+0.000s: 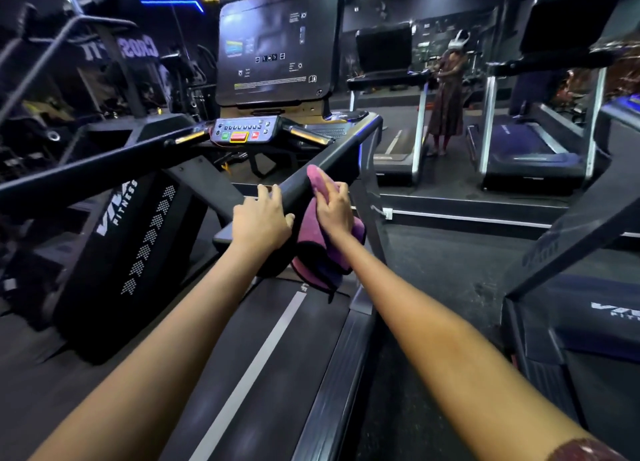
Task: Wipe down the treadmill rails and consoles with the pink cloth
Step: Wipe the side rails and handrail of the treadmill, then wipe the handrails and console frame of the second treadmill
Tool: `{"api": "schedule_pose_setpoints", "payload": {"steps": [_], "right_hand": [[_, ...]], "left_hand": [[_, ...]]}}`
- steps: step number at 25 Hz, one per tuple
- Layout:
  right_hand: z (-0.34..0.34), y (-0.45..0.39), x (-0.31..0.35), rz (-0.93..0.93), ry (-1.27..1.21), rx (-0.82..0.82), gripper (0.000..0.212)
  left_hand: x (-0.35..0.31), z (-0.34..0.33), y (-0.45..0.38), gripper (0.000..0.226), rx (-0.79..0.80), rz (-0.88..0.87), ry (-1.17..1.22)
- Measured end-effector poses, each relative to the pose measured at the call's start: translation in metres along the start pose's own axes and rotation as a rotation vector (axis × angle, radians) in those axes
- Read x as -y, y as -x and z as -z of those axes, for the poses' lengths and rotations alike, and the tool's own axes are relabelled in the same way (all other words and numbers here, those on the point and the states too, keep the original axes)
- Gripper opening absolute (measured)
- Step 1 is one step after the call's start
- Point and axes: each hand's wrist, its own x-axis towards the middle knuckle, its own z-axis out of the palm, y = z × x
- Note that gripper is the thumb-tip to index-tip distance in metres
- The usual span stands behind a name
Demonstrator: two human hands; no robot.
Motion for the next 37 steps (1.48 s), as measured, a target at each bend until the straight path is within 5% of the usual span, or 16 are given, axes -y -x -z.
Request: {"api": "schedule_pose_setpoints", "payload": {"steps": [7,12,18,23,29,34,37], "right_hand": [[-0.021,0.04,-0.014,0.21,-0.143,-0.162,0.062],[-0.019,-0.024,-0.043,-0.023,-0.155,-0.102,0.05],[-0.033,-0.019,-0.068,0.136,-0.211,-0.134,0.057],[-0.023,-0.082,-0.08,-0.104,-0.197,-0.118,0.044],[-0.037,-0.053,-0.085,0.329,-0.112,-0.319,0.049],[-0.018,-0.111,-0.091,-0.033,-0.1,-0.149,0.046],[-0.019,-0.102,-0.1,0.312,-0.004,-0.257,0.052]], "left_hand": [[-0.036,-0.014,-0.031,0.052,-0.002,0.055,-0.138],[-0.06,-0.028,-0.059,0.053,0.028,0.119,-0.234],[-0.081,-0.038,-0.081,0.05,-0.049,0.155,-0.186],[-0.081,-0.048,-0.084,0.049,-0.118,0.188,-0.255],[-0.09,-0.048,-0.088,0.059,-0.096,0.217,-0.352],[-0.099,-0.058,-0.134,0.047,-0.125,0.169,-0.23],[-0.102,-0.07,-0.146,0.048,-0.207,0.158,-0.277]]}}
